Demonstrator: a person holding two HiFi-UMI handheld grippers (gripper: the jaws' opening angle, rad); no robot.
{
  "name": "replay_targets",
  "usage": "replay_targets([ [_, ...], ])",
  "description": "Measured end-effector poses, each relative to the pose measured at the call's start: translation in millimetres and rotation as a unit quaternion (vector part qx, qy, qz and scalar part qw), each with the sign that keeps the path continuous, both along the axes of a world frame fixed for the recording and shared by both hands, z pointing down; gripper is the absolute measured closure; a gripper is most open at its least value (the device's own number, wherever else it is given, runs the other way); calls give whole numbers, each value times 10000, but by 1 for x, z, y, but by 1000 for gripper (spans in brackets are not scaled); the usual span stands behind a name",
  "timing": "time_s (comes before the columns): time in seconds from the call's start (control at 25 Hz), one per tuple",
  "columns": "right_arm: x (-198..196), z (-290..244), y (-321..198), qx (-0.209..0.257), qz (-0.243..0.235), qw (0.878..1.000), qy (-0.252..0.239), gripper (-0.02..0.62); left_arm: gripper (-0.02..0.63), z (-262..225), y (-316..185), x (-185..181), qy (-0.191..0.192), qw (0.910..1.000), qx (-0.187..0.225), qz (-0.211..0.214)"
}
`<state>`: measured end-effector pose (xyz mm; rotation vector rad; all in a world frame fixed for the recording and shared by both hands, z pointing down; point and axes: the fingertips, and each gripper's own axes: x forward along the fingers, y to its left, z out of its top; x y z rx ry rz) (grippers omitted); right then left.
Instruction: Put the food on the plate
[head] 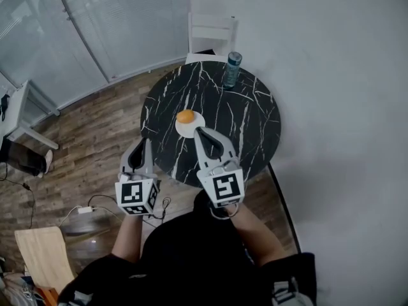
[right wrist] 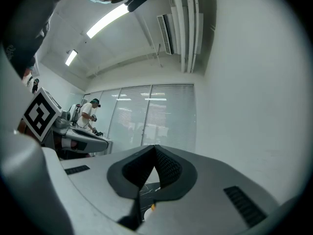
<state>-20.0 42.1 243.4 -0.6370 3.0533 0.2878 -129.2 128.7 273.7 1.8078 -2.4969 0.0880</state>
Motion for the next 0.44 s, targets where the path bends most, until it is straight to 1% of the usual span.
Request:
replay_targets([
  [0.44, 7, 4, 6, 7, 65, 10000, -10, 598, 606, 5, 7, 6, 6, 10000, -19, 65],
])
